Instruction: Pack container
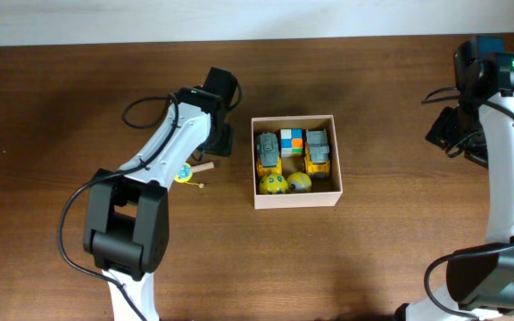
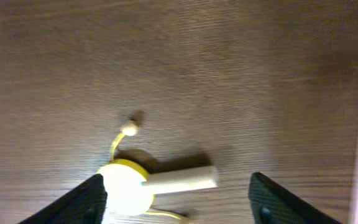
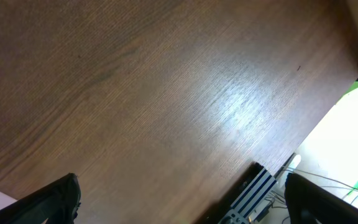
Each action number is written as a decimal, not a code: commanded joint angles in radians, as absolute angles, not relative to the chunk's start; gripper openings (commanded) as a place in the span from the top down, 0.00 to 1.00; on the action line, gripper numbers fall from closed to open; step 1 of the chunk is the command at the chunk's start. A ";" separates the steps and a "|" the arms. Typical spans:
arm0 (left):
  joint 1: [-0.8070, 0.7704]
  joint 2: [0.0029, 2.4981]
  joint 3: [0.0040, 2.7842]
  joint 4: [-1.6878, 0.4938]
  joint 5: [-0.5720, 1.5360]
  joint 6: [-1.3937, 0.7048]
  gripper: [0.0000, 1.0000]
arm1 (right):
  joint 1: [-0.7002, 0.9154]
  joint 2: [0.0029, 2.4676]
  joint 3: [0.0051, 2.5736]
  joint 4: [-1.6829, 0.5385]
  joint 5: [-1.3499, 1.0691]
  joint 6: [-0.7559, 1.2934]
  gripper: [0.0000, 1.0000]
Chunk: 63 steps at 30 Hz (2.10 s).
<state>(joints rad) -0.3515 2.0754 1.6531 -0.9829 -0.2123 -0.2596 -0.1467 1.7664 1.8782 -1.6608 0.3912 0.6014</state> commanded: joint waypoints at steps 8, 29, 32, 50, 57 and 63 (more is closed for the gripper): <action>-0.345 2.053 1.670 -1.004 -0.096 -1.012 0.57 | -0.151 1.763 1.880 -1.660 0.396 0.611 0.01; -0.355 2.053 1.646 -1.041 -0.167 -1.793 0.24 | -0.151 1.763 1.880 -1.660 0.396 0.611 0.01; -0.352 2.053 1.606 -1.039 -0.184 -1.877 0.17 | -0.151 1.763 1.880 -1.660 0.396 0.611 0.01; -0.296 2.075 1.537 -0.985 -0.182 -1.949 0.03 | -0.151 1.763 1.880 -1.660 0.396 0.611 0.01; -0.299 2.142 1.536 -0.954 -0.176 -1.939 0.08 | -0.151 1.763 1.880 -1.660 0.396 0.611 0.01; -0.298 2.172 1.536 -0.934 -0.185 -1.937 0.09 | -0.151 1.763 1.880 -1.660 0.396 0.611 0.01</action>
<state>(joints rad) -0.2977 2.1475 1.5459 -0.9421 -0.1688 -1.9312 -0.1467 1.7668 1.8782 -1.6608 0.3908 0.6022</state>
